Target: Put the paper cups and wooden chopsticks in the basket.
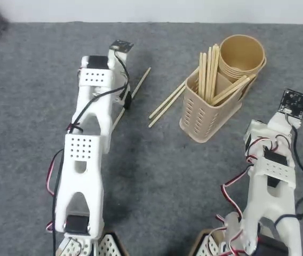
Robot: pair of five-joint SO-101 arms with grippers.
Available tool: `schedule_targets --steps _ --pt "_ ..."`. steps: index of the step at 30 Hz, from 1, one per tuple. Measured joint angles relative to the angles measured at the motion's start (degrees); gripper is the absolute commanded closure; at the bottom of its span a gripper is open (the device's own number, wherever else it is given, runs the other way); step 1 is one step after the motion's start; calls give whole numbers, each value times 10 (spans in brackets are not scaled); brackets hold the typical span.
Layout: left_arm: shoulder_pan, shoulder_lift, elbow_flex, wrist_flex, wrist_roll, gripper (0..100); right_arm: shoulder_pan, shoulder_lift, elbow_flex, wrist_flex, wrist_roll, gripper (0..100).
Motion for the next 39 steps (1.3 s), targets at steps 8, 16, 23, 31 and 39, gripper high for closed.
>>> schedule_targets --steps 8,16,23,31,39 --pt "4 19 -14 1 -17 859 -1 0 0 0 0 987" --pt "42 7 29 2 -98 987 0 0 0 0 0 987" --pt "63 -67 175 0 -192 988 -12 0 0 0 0 987" --pt "63 -142 244 1 -209 988 -15 0 0 0 0 987" --pt "64 -369 250 2 -208 988 -13 0 0 0 0 987"
